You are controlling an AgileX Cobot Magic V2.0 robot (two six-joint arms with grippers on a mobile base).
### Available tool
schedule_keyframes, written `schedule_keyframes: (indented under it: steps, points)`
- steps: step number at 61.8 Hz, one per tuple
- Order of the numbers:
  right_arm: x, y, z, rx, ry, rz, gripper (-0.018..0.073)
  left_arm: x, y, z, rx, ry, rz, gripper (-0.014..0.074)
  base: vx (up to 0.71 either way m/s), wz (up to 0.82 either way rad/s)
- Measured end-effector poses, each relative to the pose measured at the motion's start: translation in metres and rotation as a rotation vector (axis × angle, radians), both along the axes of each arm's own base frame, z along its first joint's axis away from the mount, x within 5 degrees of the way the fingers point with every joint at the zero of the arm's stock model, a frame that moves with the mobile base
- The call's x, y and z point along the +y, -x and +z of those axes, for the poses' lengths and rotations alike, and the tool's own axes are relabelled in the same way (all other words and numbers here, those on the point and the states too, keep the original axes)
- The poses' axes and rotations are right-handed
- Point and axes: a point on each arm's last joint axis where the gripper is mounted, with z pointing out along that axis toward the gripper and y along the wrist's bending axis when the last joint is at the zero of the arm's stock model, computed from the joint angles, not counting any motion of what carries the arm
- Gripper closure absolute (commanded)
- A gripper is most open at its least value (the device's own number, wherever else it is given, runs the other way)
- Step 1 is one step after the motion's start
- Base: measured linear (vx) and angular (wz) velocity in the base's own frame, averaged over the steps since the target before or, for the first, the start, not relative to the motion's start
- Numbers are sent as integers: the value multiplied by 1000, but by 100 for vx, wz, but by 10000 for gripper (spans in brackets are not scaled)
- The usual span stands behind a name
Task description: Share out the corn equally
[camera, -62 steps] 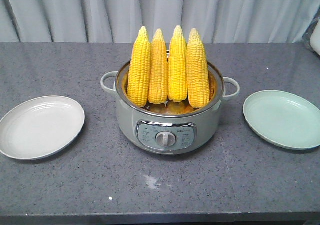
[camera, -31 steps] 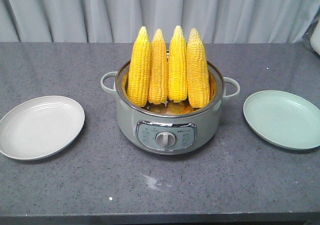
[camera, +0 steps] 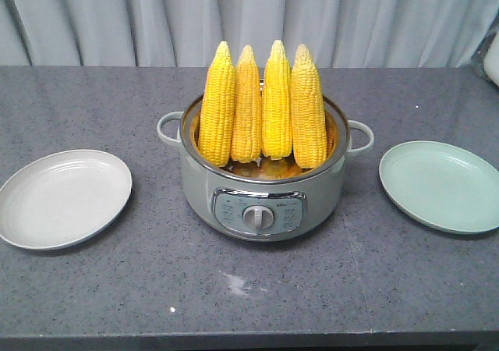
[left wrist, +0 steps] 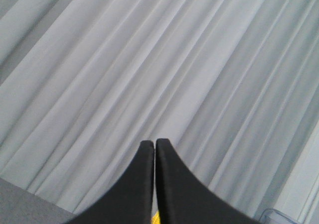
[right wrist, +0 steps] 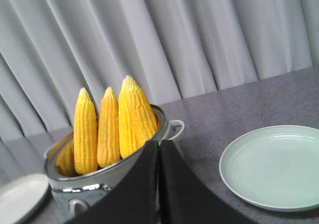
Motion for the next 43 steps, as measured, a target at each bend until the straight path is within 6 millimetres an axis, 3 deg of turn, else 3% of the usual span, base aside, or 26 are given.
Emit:
schedule_keyframes:
  steps: [9,24,34,43]
  points:
    - [3,-15,22,55,176,51,553,-1,-10,21,70,-75,26,603,0,0]
    - [9,-41,45,87,341,156,493,-4,-46,41,244,-179,49,593,0,0]
    - [12,-54,50,71,426,212,401,-5,-64,49,308,-323,83,582,0,0]
    - [13,-60,49,64,474,239,262,-6,-77,49,402,-424,88,552,0,0]
